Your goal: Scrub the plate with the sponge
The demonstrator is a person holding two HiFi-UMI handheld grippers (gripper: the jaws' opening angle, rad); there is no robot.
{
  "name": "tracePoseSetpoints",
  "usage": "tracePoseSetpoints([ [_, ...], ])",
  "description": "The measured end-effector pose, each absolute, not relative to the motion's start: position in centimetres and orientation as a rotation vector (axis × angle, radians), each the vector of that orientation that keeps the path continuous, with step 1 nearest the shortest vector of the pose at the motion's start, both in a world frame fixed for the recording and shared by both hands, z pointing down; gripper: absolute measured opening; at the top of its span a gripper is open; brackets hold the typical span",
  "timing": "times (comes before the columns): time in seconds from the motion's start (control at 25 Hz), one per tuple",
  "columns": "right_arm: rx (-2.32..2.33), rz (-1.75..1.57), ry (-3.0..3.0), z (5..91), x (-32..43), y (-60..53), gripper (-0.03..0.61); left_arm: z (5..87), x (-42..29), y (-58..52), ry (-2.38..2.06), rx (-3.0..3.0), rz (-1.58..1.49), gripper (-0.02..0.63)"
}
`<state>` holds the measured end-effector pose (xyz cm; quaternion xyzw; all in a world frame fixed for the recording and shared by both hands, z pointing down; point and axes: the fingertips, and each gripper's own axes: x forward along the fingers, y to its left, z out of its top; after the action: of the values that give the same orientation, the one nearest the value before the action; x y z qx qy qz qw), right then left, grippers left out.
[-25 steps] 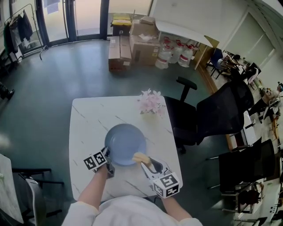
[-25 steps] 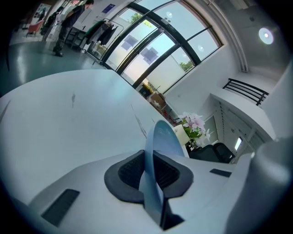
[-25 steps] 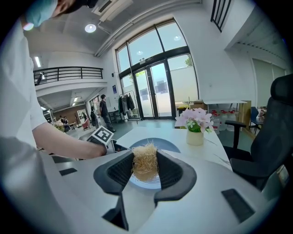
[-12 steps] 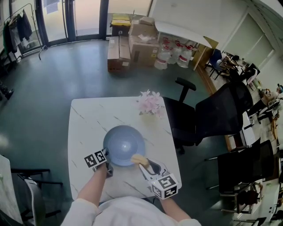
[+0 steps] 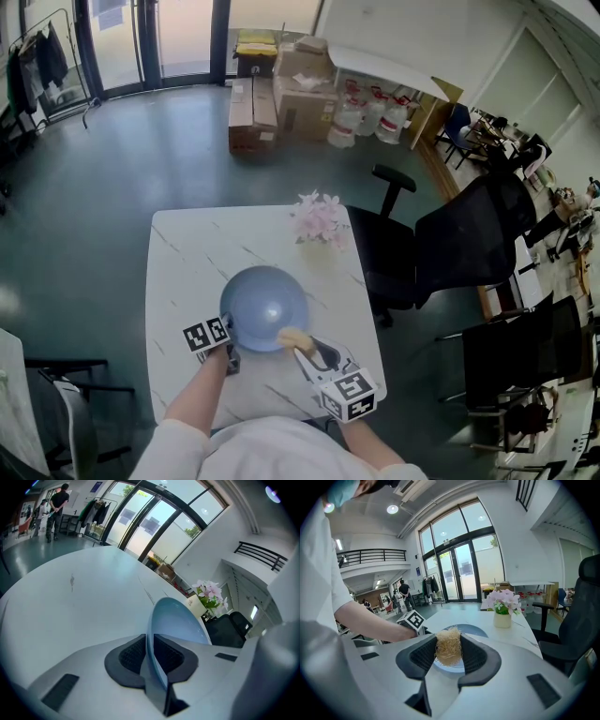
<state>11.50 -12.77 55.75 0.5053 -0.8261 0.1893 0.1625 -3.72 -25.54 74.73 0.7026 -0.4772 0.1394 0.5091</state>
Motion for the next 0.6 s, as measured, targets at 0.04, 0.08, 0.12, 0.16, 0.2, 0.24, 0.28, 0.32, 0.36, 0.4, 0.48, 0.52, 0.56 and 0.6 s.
tracePoseSetpoints([
  [0.04, 1.440, 0.539, -2.360, 55.8, 11.4, -12.8, 0.150, 74.7, -3.6, -25.5, -1.139, 1.697, 0.334, 0.046],
  [0.08, 1.438, 0.539, -2.363, 55.7, 11.3, -12.8, 0.150, 74.6, -3.6, -25.4, -1.130, 1.700, 0.331, 0.046],
  [0.12, 1.437, 0.538, -2.365, 55.7, 11.2, -12.8, 0.150, 74.6, -3.5, -25.3, -1.124, 1.701, 0.326, 0.046],
  [0.16, 1.435, 0.539, -2.366, 55.7, 11.2, -12.7, 0.150, 74.5, -3.5, -25.3, -1.121, 1.703, 0.321, 0.050],
  [0.2, 1.434, 0.541, -2.368, 55.7, 11.2, -12.7, 0.150, 74.4, -3.5, -25.2, -1.117, 1.706, 0.313, 0.069],
  [0.24, 1.432, 0.541, -2.371, 55.7, 11.1, -12.8, 0.150, 74.2, -3.5, -25.2, -1.114, 1.711, 0.303, 0.122],
  [0.28, 1.430, 0.541, -2.373, 55.7, 11.0, -12.8, 0.150, 74.0, -3.5, -25.2, -1.109, 1.716, 0.294, 0.162],
  [0.32, 1.427, 0.539, -2.377, 55.7, 10.9, -12.8, 0.150, 73.8, -3.5, -25.3, -1.106, 1.722, 0.288, 0.164],
  [0.36, 1.424, 0.536, -2.380, 55.6, 10.9, -12.9, 0.150, 73.6, -3.5, -25.3, -1.107, 1.726, 0.283, 0.164],
  [0.4, 1.422, 0.534, -2.384, 55.6, 10.8, -13.0, 0.150, 73.4, -3.7, -25.3, -1.111, 1.730, 0.279, 0.166],
  [0.48, 1.418, 0.528, -2.392, 55.5, 10.6, -13.1, 0.150, 73.1, -4.2, -25.4, -1.125, 1.735, 0.266, 0.164],
  [0.52, 1.416, 0.526, -2.395, 55.5, 10.5, -13.1, 0.150, 73.0, -4.4, -25.3, -1.131, 1.738, 0.256, 0.164],
  [0.56, 1.414, 0.523, -2.398, 55.4, 10.4, -13.1, 0.150, 72.8, -4.6, -25.3, -1.136, 1.741, 0.247, 0.164],
  [0.6, 1.414, 0.521, -2.399, 55.4, 10.4, -13.1, 0.150, 72.5, -4.8, -25.3, -1.139, 1.746, 0.237, 0.164],
])
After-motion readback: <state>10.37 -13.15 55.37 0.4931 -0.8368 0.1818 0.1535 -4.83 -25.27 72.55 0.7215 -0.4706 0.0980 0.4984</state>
